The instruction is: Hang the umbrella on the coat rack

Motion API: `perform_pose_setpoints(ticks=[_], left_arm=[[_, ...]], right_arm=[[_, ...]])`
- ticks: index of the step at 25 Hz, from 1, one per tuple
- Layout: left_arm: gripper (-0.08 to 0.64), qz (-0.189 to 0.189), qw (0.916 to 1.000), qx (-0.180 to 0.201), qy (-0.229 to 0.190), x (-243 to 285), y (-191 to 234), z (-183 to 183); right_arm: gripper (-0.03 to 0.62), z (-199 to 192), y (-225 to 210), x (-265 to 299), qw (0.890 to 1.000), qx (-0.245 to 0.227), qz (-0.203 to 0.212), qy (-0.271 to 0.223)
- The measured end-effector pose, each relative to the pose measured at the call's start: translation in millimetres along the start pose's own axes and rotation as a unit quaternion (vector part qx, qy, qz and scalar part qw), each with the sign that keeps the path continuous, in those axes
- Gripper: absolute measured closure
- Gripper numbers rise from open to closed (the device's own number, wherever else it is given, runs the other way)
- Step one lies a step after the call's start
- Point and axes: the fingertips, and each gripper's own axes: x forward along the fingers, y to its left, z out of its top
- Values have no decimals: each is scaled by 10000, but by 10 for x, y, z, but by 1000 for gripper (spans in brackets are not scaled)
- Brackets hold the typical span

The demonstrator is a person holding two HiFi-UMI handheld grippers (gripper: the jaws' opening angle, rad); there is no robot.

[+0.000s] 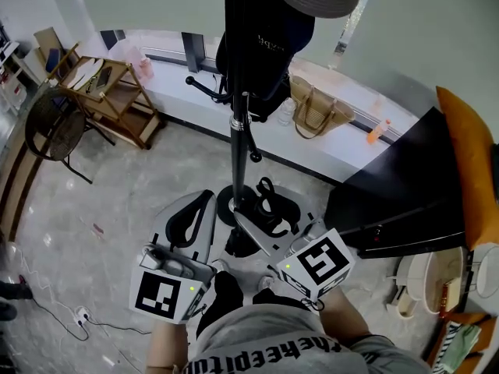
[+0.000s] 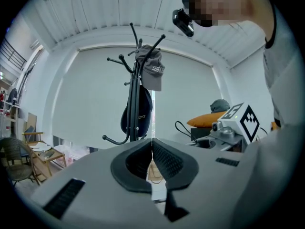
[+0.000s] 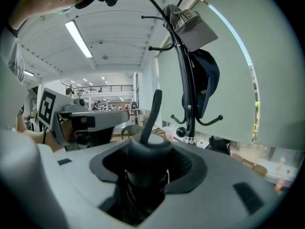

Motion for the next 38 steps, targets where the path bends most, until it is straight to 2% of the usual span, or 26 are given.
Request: perform_pose_setpoints(ticks=[7, 10, 17, 30, 38], left_arm=[[543, -281, 9995, -43, -124, 148, 141, 10], [543, -378, 9992, -73, 55, 193, 185, -70], [543, -573, 9983, -119, 28, 294, 286, -90], [543, -499, 9986, -149, 137, 356, 361, -173], [543, -447, 9988, -148, 166, 383, 350, -189]], right_arm=[[368, -103, -115, 189, 9996, 146, -198, 129], [368, -162, -153, 263, 9994, 173, -241, 183], [368, -293, -245, 404, 9986, 256, -347, 306], [368, -409, -425, 509, 9978, 361, -361, 423], [367, -442, -454, 575, 9978, 392, -164, 503]])
